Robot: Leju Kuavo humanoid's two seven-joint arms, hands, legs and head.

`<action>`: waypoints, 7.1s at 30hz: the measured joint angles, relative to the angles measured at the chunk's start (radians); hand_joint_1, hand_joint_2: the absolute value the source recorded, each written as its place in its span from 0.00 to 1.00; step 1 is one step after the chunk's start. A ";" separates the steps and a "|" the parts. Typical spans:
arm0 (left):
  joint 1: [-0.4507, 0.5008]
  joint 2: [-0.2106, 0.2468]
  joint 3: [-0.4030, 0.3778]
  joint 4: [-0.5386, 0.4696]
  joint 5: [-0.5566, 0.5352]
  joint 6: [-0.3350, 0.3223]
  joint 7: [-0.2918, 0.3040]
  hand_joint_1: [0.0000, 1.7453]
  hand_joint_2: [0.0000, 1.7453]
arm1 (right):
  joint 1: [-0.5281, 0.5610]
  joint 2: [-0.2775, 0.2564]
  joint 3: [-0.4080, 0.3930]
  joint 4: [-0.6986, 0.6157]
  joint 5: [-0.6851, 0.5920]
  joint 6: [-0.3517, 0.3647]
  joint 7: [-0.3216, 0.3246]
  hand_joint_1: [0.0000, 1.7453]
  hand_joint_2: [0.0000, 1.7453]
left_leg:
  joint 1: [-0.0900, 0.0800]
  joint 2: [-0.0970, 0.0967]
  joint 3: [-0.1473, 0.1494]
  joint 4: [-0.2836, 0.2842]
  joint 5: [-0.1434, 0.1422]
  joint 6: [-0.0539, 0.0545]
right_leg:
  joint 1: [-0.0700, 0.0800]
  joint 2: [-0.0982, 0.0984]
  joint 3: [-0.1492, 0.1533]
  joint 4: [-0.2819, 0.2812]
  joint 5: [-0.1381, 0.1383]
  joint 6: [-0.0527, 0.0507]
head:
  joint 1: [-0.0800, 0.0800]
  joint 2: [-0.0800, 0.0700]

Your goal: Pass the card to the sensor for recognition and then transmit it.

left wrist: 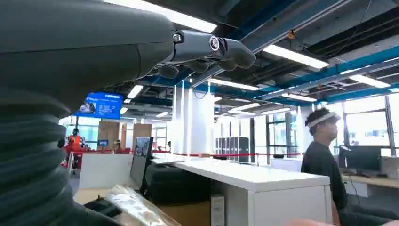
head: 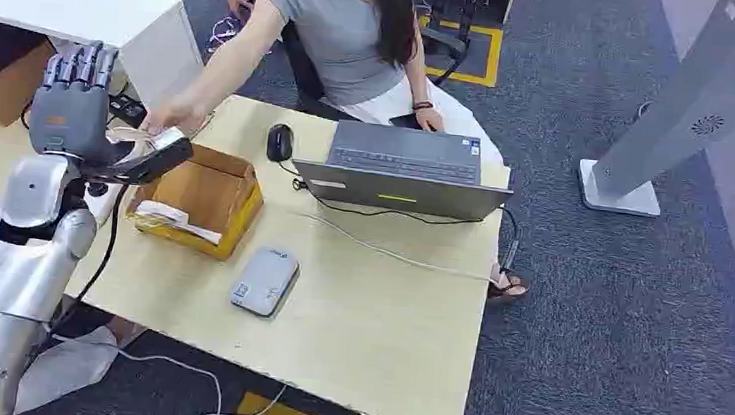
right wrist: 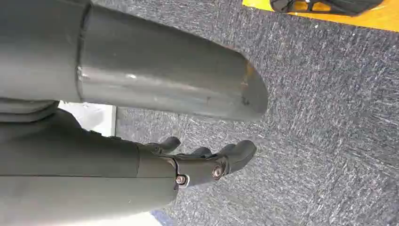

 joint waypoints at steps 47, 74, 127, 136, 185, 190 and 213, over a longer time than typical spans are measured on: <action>0.256 -0.055 -0.165 -0.264 0.087 -0.040 -0.104 1.00 1.00 | -0.012 -0.004 -0.008 0.023 0.051 0.007 -0.010 0.00 0.00 | 0.000 0.000 -0.001 0.000 0.000 0.000 | 0.000 0.000 -0.001 -0.001 0.000 0.000 | -0.001 0.000; 0.284 -0.078 -0.272 -0.220 0.052 -0.312 0.021 1.00 1.00 | -0.012 0.013 -0.045 0.010 0.069 0.023 0.025 0.00 0.00 | 0.000 0.000 -0.001 0.000 0.000 0.000 | 0.000 0.000 -0.001 0.000 0.000 0.000 | 0.000 0.000; 0.013 -0.003 -0.285 -0.145 -0.041 -0.111 0.009 1.00 1.00 | -0.017 0.019 -0.067 0.024 0.127 0.019 -0.025 0.00 1.00 | 0.000 -0.001 -0.002 0.000 0.002 0.000 | 0.001 -0.001 -0.001 0.001 0.002 -0.001 | 0.000 0.000; -0.142 0.007 -0.255 -0.013 -0.094 -0.062 0.018 1.00 1.00 | -0.026 0.003 -0.067 0.056 0.127 0.018 -0.018 0.00 1.00 | 0.000 -0.001 -0.002 0.000 0.004 0.000 | 0.001 -0.001 -0.001 0.001 0.003 -0.001 | 0.000 0.000; 0.374 0.059 -0.192 -0.470 0.107 -0.209 -0.010 0.00 1.00 | -0.009 0.018 -0.118 0.029 0.101 0.034 -0.010 0.00 0.00 | 0.000 -0.001 -0.006 -0.001 0.004 0.000 | 0.001 -0.001 -0.006 0.001 0.003 -0.001 | 0.000 0.000; 0.423 0.098 -0.145 -0.465 0.108 -0.263 0.014 0.00 1.00 | -0.003 0.029 -0.132 0.003 0.107 0.056 -0.010 0.00 0.00 | 0.000 -0.002 -0.007 -0.001 0.004 0.000 | 0.001 -0.002 -0.007 0.001 0.003 -0.001 | 0.000 0.000; 0.267 0.047 -0.122 -0.121 0.003 -0.262 0.030 0.00 1.00 | -0.013 0.033 -0.149 -0.019 0.172 0.056 0.000 0.00 0.00 | 0.000 -0.002 -0.007 0.000 0.005 0.000 | 0.001 -0.002 -0.008 0.000 0.004 0.000 | 0.000 0.000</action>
